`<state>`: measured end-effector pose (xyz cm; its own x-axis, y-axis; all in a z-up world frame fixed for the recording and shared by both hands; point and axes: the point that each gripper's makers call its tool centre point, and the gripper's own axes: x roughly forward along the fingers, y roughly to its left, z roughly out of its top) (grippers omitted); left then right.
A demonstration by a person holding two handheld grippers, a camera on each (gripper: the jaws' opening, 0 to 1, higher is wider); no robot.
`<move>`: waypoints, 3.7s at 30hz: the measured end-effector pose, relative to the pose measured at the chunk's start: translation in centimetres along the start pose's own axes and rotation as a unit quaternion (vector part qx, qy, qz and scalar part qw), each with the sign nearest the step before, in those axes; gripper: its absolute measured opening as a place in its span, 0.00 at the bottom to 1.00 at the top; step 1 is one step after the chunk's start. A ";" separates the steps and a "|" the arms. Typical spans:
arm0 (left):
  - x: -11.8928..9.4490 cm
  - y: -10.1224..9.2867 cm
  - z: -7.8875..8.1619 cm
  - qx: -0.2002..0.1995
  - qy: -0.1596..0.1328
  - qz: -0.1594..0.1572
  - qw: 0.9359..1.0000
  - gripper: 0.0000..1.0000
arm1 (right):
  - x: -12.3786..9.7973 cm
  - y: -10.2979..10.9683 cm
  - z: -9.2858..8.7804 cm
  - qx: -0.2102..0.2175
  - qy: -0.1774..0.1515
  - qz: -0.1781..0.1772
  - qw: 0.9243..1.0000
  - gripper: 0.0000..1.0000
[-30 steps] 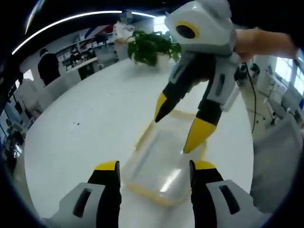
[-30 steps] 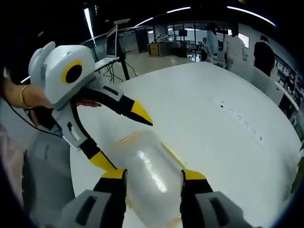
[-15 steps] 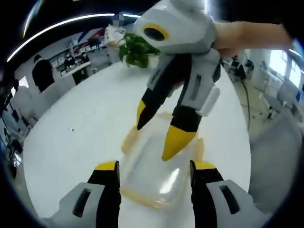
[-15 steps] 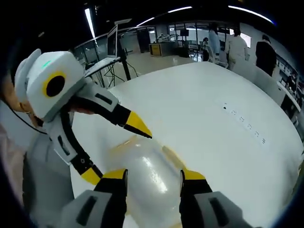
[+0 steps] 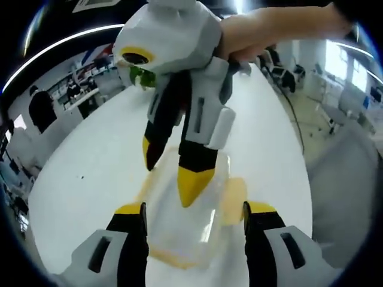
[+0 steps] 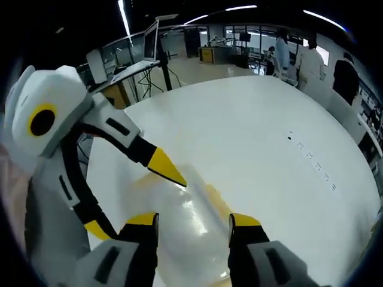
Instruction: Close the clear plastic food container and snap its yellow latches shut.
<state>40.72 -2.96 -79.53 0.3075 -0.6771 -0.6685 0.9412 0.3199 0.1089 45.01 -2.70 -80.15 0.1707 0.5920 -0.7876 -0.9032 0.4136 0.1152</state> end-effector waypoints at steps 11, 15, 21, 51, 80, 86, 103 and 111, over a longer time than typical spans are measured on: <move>1.3 -0.5 -1.2 0.038 0.017 0.008 0.999 0.63 | 0.5 -0.2 -0.3 -0.029 0.024 0.012 0.999 0.43; 1.6 -0.5 -1.3 0.048 0.021 0.015 0.998 0.62 | 0.5 -0.4 -0.2 -0.036 0.025 0.012 0.999 0.43; 1.8 -0.3 -1.4 0.055 0.016 0.019 0.998 0.61 | 0.6 -1.1 0.2 -0.046 0.022 0.005 0.999 0.44; 2.5 0.5 -1.4 0.097 0.007 0.049 0.994 0.58 | 2.0 -1.1 0.2 -0.095 0.087 0.093 0.987 0.44; 2.8 1.1 -1.4 0.112 0.018 0.054 0.992 0.52 | 2.8 -1.5 0.3 -0.068 0.148 0.138 0.977 0.37; 2.8 1.1 -1.4 0.108 0.004 0.056 0.992 0.51 | 2.9 -1.2 0.2 -0.062 0.158 0.150 0.974 0.37; 2.8 1.2 -1.4 0.101 0.014 0.056 0.993 0.51 | 2.9 -1.5 -0.1 -0.049 0.187 0.191 0.962 0.35; 2.9 1.1 -1.4 0.106 0.007 0.063 0.992 0.50 | 3.0 -1.3 -0.2 -0.055 0.184 0.193 0.962 0.35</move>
<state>42.47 -3.67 -82.35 0.4242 -0.6315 -0.6490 0.9040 0.2538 0.3440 46.58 -1.57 -82.74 -0.3181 0.3933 -0.8626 -0.9111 0.1248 0.3929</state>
